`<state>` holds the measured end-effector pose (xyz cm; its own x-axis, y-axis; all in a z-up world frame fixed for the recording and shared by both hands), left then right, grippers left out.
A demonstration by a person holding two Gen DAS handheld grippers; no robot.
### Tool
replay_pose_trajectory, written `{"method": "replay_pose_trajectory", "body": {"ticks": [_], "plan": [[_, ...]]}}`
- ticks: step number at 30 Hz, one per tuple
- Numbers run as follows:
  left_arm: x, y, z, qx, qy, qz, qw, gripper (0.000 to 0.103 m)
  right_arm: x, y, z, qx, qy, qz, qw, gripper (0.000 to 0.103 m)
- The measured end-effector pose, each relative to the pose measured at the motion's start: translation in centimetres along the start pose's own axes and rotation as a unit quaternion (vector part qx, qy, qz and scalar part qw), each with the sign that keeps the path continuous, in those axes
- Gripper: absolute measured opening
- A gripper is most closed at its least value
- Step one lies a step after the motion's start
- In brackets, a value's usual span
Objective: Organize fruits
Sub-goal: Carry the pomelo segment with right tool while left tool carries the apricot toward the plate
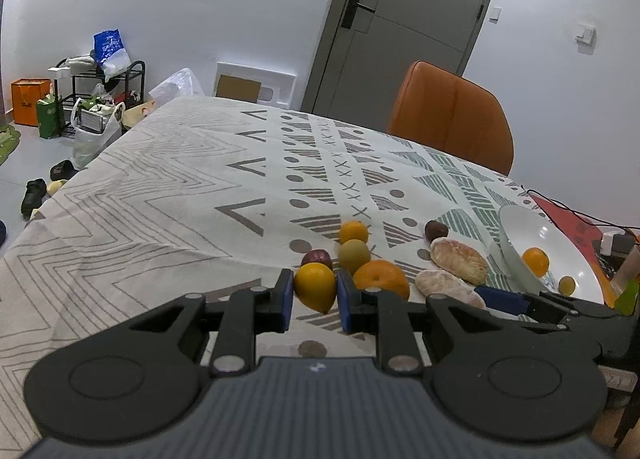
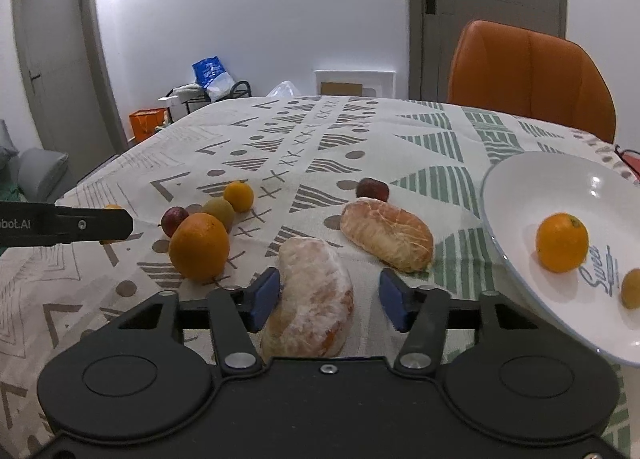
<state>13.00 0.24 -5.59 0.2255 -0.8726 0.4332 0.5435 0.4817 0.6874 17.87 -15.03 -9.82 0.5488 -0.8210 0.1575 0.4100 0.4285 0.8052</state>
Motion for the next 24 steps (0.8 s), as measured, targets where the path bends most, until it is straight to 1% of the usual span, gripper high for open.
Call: {"method": "replay_pose_trajectory", "body": {"ticks": [2, 3, 5, 7, 9, 15, 24], "plan": [[-0.1, 0.0, 0.0, -0.001, 0.000, 0.002, 1.0000, 0.021, -0.4, 0.2, -0.1, 0.001, 0.004, 0.017, 1.000, 0.036], [-0.1, -0.1, 0.0, -0.002, 0.000, 0.002, 1.0000, 0.021, -0.7, 0.3, -0.1, 0.000, 0.002, 0.028, 1.000, 0.036], [-0.2, -0.1, -0.1, -0.002, 0.002, 0.001, 1.0000, 0.021, -1.0, 0.4, 0.0, -0.001, -0.002, 0.043, 0.999, 0.035], [-0.1, 0.0, -0.2, -0.003, 0.003, 0.001, 1.0000, 0.021, -1.0, 0.4, 0.2, 0.002, 0.008, 0.040, 0.999, 0.035], [0.0, 0.0, -0.2, -0.002, 0.002, 0.000, 1.0000, 0.021, -0.9, 0.4, 0.6, 0.007, 0.008, 0.035, 0.999, 0.035], [1.0, -0.1, -0.2, 0.000, -0.004, -0.010, 0.9999, 0.021, 0.6, 0.6, 2.4, 0.029, -0.008, 0.017, 0.999, 0.035], [3.9, -0.5, -0.5, -0.002, -0.024, -0.034, 0.9991, 0.021, 3.9, 0.1, 4.8, 0.047, -0.040, -0.018, 0.998, 0.035]]}}
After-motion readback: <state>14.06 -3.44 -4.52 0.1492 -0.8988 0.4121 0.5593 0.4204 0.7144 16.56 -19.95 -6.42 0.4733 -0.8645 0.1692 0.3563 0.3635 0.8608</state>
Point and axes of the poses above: each gripper's, at about its wrist camera, not at the fingertips, and z roughly against the way its jaws point, x to its right, y to its top, the point moved 3 cm from there along -z, roughly the way its jaws point, and after that the axes turned 14 degrees about z, right-handed, at the moved point
